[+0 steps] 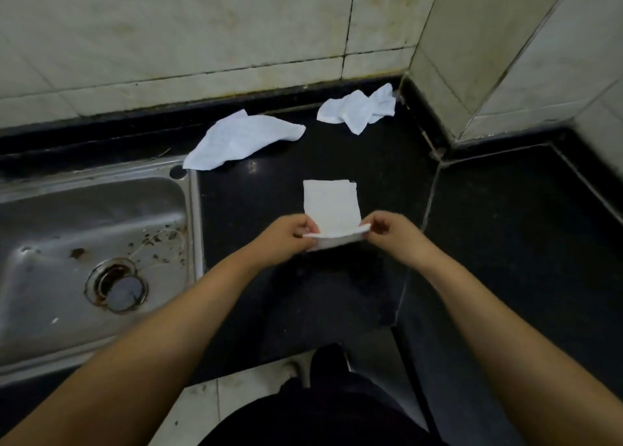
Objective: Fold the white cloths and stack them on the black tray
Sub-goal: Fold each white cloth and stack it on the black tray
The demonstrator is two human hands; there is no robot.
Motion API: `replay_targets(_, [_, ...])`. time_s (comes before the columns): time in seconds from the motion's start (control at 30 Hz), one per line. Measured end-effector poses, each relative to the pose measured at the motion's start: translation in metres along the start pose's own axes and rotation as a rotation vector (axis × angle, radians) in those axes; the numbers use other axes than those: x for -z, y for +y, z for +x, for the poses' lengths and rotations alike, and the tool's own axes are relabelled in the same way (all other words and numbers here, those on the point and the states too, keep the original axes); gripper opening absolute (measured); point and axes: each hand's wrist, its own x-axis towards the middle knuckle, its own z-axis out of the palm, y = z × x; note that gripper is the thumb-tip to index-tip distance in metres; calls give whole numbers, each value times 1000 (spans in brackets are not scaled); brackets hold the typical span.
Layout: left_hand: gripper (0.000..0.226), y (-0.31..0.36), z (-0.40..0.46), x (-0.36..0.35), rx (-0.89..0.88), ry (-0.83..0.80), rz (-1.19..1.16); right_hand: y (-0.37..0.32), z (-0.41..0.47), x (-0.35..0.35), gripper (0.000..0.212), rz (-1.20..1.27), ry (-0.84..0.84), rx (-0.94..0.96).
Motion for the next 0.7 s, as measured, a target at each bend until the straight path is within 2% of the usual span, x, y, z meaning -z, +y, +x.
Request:
replay_targets(0.1, [16, -30, -11, -21, 122, -205, 39, 27, -24, -21, 11, 16, -177, -149])
replay_targets(0.2, [10, -39, -11, -25, 186, -265, 5, 34, -32, -22, 8, 79, -242, -174])
replay_targets(0.3, [11, -34, 3, -18, 213, -189, -98, 31, -22, -13, 8, 179, -209, -174])
replay_targets(0.4, [11, -22, 29, -6, 185, -10, -121, 24, 5, -6, 10, 204, -75, -179])
replay_targets(0.53, [2, -9, 66, 3, 114, 210, 106, 16, 55, -9, 16, 95, 98, -192])
replay_targets(0.7, [4, -16, 87, -5, 157, 271, 282, 17, 83, -24, 19, -113, 202, -259])
